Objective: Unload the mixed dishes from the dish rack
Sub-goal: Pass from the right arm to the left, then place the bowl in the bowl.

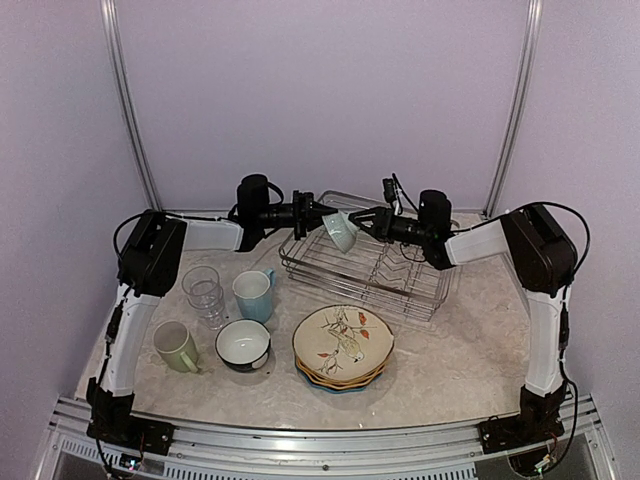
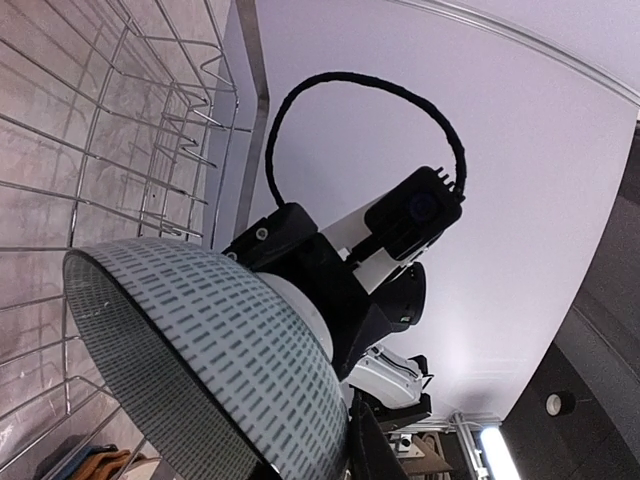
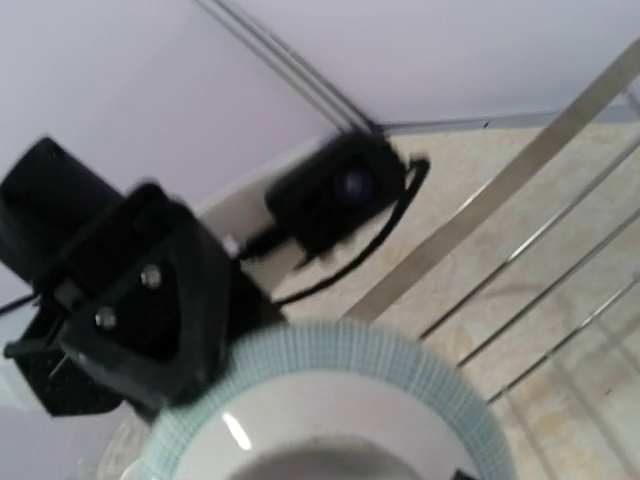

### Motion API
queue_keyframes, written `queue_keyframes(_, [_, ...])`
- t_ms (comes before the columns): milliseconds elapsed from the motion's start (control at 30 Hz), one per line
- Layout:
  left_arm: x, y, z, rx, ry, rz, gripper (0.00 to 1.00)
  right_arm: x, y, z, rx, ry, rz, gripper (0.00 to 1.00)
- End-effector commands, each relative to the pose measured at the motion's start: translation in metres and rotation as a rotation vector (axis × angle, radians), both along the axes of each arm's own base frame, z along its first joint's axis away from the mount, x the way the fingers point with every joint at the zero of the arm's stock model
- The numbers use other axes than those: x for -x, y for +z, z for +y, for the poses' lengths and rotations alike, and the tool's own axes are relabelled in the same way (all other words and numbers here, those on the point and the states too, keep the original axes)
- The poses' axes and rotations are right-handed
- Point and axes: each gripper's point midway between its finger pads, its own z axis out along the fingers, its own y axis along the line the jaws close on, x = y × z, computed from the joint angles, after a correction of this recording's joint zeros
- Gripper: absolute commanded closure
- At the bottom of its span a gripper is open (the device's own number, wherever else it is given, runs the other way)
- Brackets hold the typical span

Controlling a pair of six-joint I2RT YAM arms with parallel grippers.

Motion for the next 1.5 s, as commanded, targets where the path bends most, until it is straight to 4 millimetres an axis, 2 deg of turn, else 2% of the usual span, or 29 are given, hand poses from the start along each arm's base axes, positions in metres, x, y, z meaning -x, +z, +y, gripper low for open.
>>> queue_keyframes(0, [0.000, 0.002, 0.000, 0.017, 0.000, -0.037, 0.92, 0.005, 0.039, -0.006, -0.047, 0.004, -0.099, 1.00])
queue_keyframes(200, [0.006, 0.013, -0.004, 0.022, -0.015, -0.068, 1.00, 0.004, 0.042, -0.012, -0.023, -0.019, -0.117, 1.00])
queue_keyframes(233, [0.008, 0.017, -0.006, 0.021, -0.021, -0.075, 1.00, 0.003, 0.043, -0.016, -0.008, -0.035, -0.122, 0.97])
queue_keyframes(300, [0.012, 0.027, -0.007, 0.016, -0.035, -0.104, 1.00, 0.003, 0.043, -0.025, 0.027, -0.073, -0.137, 0.75])
queue_keyframes(400, [0.023, 0.046, -0.009, -0.013, -0.068, -0.170, 1.00, 0.000, 0.043, -0.044, 0.130, -0.166, -0.189, 0.49])
queue_keyframes(533, [0.043, 0.094, -0.009, -0.092, -0.097, -0.316, 1.00, -0.003, 0.036, -0.066, 0.289, -0.278, -0.235, 0.28])
queue_keyframes(633, [0.058, 0.106, 0.000, -0.207, -0.094, -0.383, 1.00, -0.002, 0.033, -0.078, 0.358, -0.337, -0.255, 0.18])
queue_keyframes(767, [0.074, 0.122, 0.032, -0.376, -0.041, -0.463, 1.00, 0.000, 0.035, -0.083, 0.373, -0.357, -0.274, 0.13])
queue_keyframes(867, [0.081, 0.115, 0.066, -0.585, 0.018, -0.512, 1.00, 0.002, 0.035, -0.081, 0.356, -0.346, -0.278, 0.11])
queue_keyframes(900, [0.087, 0.118, 0.081, -0.666, 0.043, -0.540, 1.00, 0.002, 0.035, -0.081, 0.354, -0.344, -0.277, 0.11])
queue_keyframes(1067, [0.103, 0.097, 0.168, -1.074, 0.149, -0.531, 1.00, 0.002, 0.032, -0.081, 0.360, -0.341, -0.273, 0.08])
queue_keyframes(1100, [0.107, 0.091, 0.184, -1.137, 0.166, -0.512, 1.00, 0.002, 0.033, -0.081, 0.361, -0.341, -0.274, 0.08])
queue_keyframes(1167, [0.121, 0.093, 0.209, -1.199, 0.200, -0.496, 1.00, 0.002, 0.032, -0.081, 0.365, -0.345, -0.273, 0.06])
queue_keyframes(1233, [0.142, 0.093, 0.214, -1.198, 0.195, -0.485, 1.00, 0.001, 0.030, -0.081, 0.367, -0.343, -0.271, 0.06])
queue_keyframes(1367, [0.190, 0.088, 0.203, -1.233, 0.125, -0.506, 1.00, -0.001, 0.027, -0.080, 0.368, -0.339, -0.261, 0.05])
queue_keyframes(1467, [0.229, 0.070, 0.197, -1.308, 0.035, -0.466, 1.00, -0.001, 0.026, -0.080, 0.374, -0.341, -0.260, 0.04])
